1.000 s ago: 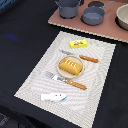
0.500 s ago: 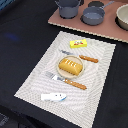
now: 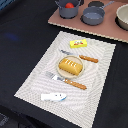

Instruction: Interact with the objects in diverse but meaningful ways.

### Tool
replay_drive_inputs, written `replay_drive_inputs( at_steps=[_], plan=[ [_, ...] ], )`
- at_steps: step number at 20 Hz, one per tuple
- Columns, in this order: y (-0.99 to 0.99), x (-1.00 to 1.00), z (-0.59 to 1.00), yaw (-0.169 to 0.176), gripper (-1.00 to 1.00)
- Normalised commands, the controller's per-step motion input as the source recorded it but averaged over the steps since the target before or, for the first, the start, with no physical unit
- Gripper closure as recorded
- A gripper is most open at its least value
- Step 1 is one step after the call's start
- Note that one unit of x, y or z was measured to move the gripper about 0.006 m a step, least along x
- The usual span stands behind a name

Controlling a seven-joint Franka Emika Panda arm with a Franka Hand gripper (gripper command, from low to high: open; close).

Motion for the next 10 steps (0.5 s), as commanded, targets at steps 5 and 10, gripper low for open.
replay_drive_inputs(
  at_steps=[5,10],
  plan=[
    [0.15,0.51,0.95,-0.039,-1.00],
    [-0.05,0.86,1.00,-0.066,-1.00]
  ],
)
